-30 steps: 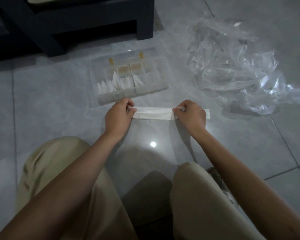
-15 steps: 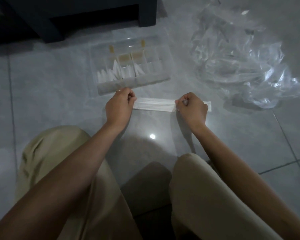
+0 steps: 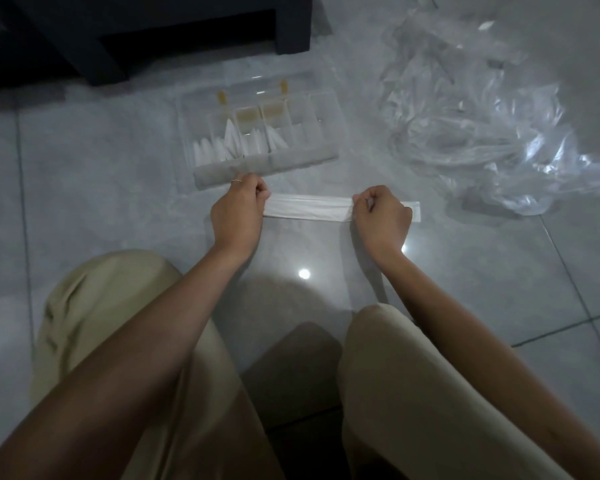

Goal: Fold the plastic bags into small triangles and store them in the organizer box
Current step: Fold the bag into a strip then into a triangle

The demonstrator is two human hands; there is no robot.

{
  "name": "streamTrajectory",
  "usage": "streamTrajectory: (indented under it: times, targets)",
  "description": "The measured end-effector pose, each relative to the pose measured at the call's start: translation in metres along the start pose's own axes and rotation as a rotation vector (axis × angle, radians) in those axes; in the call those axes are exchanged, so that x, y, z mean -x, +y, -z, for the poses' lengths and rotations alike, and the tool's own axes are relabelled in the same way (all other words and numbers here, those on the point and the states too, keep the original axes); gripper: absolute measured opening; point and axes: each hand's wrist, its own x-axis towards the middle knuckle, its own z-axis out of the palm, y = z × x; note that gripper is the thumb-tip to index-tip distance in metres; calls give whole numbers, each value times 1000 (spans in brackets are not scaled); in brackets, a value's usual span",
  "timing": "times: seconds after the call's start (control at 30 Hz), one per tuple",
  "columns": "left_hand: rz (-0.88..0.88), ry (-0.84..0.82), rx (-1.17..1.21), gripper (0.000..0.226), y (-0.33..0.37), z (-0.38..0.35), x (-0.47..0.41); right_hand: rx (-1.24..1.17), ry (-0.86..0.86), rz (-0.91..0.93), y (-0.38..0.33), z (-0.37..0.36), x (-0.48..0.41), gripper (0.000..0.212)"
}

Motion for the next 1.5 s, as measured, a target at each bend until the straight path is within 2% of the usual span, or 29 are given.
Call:
streamTrajectory:
  times: [0.3, 0.43, 0.5, 0.6, 0.67, 0.77, 0.97, 1.1, 1.2, 1.23, 1.33, 1.4, 1.5]
  targets:
    - [-48, 30, -53, 12, 1, -1, 2, 67, -10, 8, 3, 0, -3, 13]
    - [-203, 7, -170, 12, 5, -1, 1, 65, -6, 16, 4, 0, -1, 12]
    - [-355, -71, -215, 28, 10, -2, 2, 69, 1, 17, 3, 0, 0, 13]
    - [-508, -363, -341, 54, 11, -2, 11, 79, 3, 24, 2, 0, 1, 12]
    - [-475, -488, -425, 65, 8, -1, 17, 94, -4, 31, 2, 0, 1, 13]
    - [-413, -562, -501, 72, 6, 1, 21, 109, 3, 46, 2, 0, 2, 14]
    - [-300, -569, -518, 80, 6, 6, 25, 140, 2, 64, 3, -1, 3, 14]
    - [-293, -546, -516, 81, 7, 6, 26, 166, 43, 55, 0, -1, 7, 11]
    - [-300, -499, -568, 83, 10, 2, 29, 225, 136, 287, -6, -2, 25, 31]
    - [-293, -489, -585, 84, 11, 2, 30, 270, 85, 389, -10, -5, 31, 39]
    - [-272, -505, -622, 81, 14, 2, 29, 410, -221, 598, -26, -25, 40, 63]
    - [-266, -539, -656, 78, 17, 4, 27, 430, -351, 634, -32, -38, 42, 73]
    - [-286, -533, -665, 77, 17, 5, 29, 467, -400, 617, -22, -48, 43, 76]
